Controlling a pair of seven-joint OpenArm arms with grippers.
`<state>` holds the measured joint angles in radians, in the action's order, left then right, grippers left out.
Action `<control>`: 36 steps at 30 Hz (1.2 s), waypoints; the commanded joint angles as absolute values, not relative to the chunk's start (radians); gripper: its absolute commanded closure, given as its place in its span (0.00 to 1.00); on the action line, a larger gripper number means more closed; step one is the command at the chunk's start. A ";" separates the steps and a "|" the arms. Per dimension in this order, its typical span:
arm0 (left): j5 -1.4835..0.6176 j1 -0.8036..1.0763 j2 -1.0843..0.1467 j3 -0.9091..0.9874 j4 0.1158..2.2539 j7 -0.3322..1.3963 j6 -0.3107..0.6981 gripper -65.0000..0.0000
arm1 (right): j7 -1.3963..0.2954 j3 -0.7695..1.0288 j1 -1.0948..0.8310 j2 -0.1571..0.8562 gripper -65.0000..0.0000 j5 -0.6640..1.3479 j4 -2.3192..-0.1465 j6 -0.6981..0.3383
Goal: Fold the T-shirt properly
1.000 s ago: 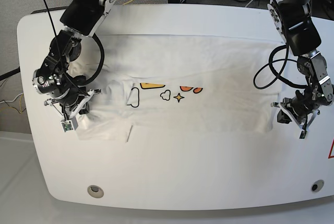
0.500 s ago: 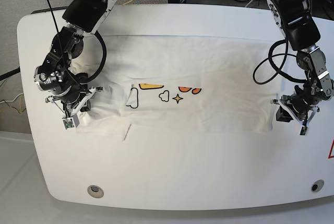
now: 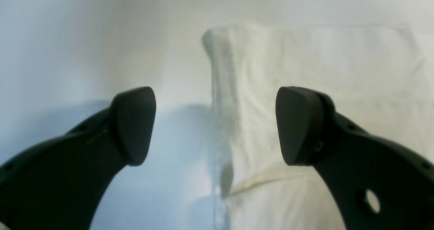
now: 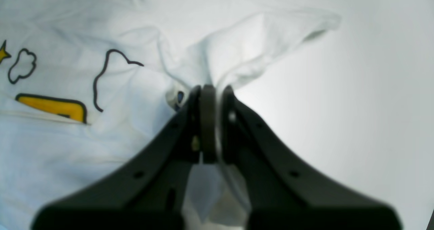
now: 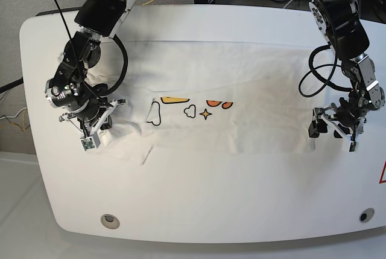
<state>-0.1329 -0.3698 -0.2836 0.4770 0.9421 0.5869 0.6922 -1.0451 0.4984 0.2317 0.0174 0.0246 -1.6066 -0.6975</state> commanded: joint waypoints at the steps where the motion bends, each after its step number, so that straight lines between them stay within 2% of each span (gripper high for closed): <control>1: -0.159 -0.456 -0.300 0.476 0.851 0.542 0.698 0.19 | -1.024 0.498 0.254 0.028 1.00 0.035 -1.624 -0.698; 13: -0.159 -0.575 -0.302 0.473 0.552 0.447 0.698 0.19 | -1.024 0.498 0.254 0.031 1.00 0.035 -1.626 -0.698; 36: -0.153 -0.584 -0.248 0.469 0.526 0.447 0.698 0.19 | -1.024 0.501 0.254 0.035 1.00 0.033 -1.627 -0.698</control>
<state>-0.1585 -0.5632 -0.2516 0.4725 0.5190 0.4274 0.6968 -1.0443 0.5030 0.2317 0.0273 0.0223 -1.6070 -0.6968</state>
